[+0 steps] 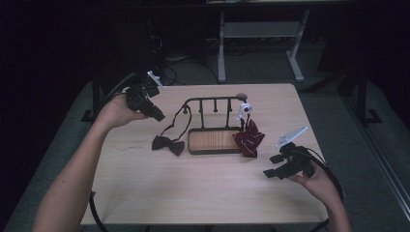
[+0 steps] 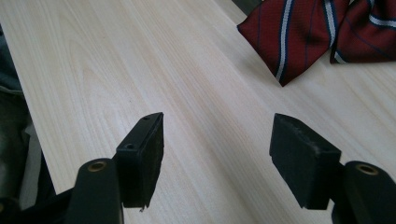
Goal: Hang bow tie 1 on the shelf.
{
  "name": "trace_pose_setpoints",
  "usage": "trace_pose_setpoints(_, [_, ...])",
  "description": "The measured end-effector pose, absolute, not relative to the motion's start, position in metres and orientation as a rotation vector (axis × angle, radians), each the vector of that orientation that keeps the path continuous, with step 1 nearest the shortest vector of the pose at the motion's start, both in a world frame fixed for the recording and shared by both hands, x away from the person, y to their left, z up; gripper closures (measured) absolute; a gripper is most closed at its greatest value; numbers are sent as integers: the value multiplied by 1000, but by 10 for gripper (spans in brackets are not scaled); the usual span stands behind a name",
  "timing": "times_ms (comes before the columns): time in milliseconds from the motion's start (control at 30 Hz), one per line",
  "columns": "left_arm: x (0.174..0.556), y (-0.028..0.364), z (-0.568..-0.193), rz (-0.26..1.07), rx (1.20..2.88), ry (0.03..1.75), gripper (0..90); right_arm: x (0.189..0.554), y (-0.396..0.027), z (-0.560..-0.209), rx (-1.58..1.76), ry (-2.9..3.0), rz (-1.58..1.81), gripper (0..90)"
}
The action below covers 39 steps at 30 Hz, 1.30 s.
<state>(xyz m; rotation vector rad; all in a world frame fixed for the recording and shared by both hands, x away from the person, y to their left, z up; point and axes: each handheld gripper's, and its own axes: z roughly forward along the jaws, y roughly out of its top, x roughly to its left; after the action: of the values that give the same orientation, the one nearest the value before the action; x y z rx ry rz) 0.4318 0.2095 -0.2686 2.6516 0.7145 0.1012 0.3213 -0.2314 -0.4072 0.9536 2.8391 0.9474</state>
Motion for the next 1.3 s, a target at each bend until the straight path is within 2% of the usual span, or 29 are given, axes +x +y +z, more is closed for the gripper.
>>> trace_pose_setpoints(1100, [394,232,-301,89,2644,665,564,322,-233,-411,1002,2831,921,337])
trace_pose_setpoints(1300, [385,234,-308,108,2644,656,499,322,-234,-412,1000,2828,919,332])
